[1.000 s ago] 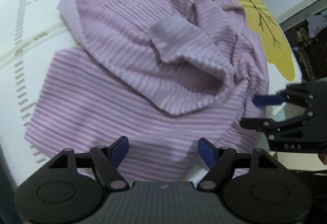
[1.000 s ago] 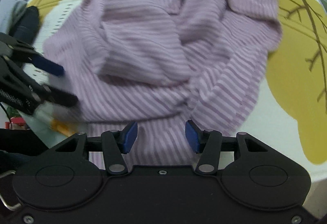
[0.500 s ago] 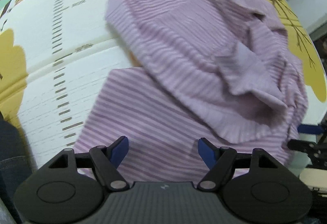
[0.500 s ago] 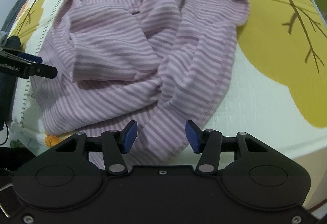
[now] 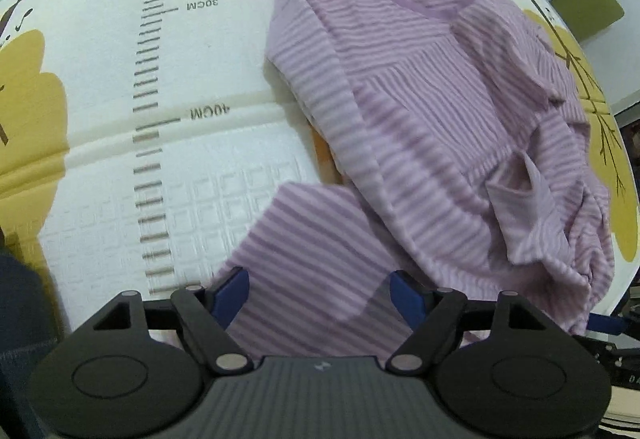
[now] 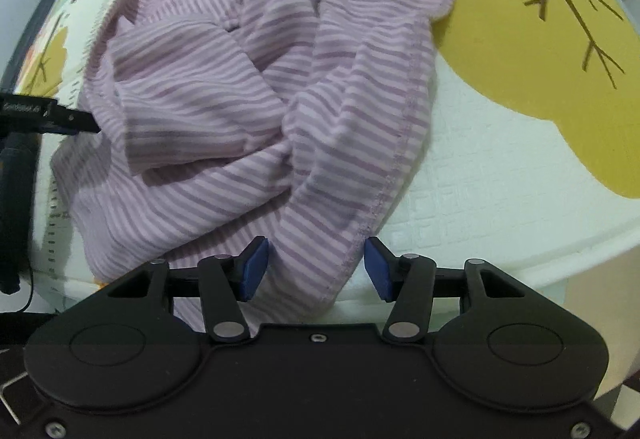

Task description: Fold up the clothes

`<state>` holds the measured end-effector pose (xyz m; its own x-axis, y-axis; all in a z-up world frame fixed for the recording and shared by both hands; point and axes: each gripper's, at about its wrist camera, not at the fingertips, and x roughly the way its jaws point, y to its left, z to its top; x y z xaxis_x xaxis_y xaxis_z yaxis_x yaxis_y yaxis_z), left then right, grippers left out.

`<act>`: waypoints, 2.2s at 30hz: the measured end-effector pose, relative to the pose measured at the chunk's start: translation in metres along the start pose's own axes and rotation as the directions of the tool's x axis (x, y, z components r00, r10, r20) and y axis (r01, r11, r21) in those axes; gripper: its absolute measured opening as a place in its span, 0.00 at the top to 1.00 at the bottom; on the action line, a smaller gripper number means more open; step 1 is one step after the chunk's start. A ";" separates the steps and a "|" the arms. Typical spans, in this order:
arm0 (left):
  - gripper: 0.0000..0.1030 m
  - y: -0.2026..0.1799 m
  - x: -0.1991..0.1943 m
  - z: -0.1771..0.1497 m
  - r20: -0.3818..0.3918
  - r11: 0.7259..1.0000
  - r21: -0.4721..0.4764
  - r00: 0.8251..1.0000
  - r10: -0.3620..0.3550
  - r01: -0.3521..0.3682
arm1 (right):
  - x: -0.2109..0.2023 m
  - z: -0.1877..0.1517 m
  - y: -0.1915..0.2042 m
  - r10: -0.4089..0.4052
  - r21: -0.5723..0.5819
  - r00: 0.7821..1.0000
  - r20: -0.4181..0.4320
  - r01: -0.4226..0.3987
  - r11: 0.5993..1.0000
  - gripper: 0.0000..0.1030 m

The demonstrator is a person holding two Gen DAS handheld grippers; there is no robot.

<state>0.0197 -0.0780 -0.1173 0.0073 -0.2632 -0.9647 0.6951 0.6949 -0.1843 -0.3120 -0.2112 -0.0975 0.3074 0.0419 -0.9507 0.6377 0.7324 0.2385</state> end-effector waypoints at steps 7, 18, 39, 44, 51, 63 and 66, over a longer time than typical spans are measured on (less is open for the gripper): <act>0.23 0.006 0.005 0.009 0.032 1.000 -0.008 0.999 0.001 -0.001 | 0.002 0.001 0.003 0.015 0.014 0.999 0.028 -0.015 1.000 0.89; 0.85 0.003 0.001 0.008 0.039 0.996 0.036 0.996 0.081 -0.082 | -0.013 0.009 -0.005 -0.041 0.004 0.996 0.076 0.040 0.999 0.94; 0.88 -0.018 -0.013 -0.010 0.026 0.998 0.057 0.999 0.029 -0.031 | -0.042 0.049 -0.071 -0.326 -0.017 0.929 0.178 0.334 0.942 0.95; 0.63 -0.035 -0.022 -0.005 0.058 0.994 0.100 0.997 -0.041 0.035 | -0.040 0.063 -0.084 -0.334 0.013 0.924 0.187 0.338 0.941 0.88; 0.50 -0.060 -0.015 -0.001 0.051 0.986 0.162 0.997 -0.059 0.050 | -0.046 0.056 -0.090 -0.341 0.046 0.918 0.203 0.339 0.940 0.71; 0.69 -0.072 0.017 0.001 -0.008 0.985 0.145 0.996 -0.089 0.089 | -0.061 0.015 -0.123 -0.280 0.167 0.940 0.195 0.250 0.954 0.58; 0.80 -0.074 0.020 0.001 -0.011 0.986 0.155 0.998 -0.064 0.065 | -0.056 0.001 -0.130 -0.257 0.185 0.951 0.171 0.226 0.956 0.58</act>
<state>-0.0307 -0.1357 -0.1226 -0.0448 -0.2997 -0.9530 0.7972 0.5642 -0.2149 -0.4110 -0.3092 -0.0751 0.2487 -0.2647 -0.9317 0.8102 0.5840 0.0504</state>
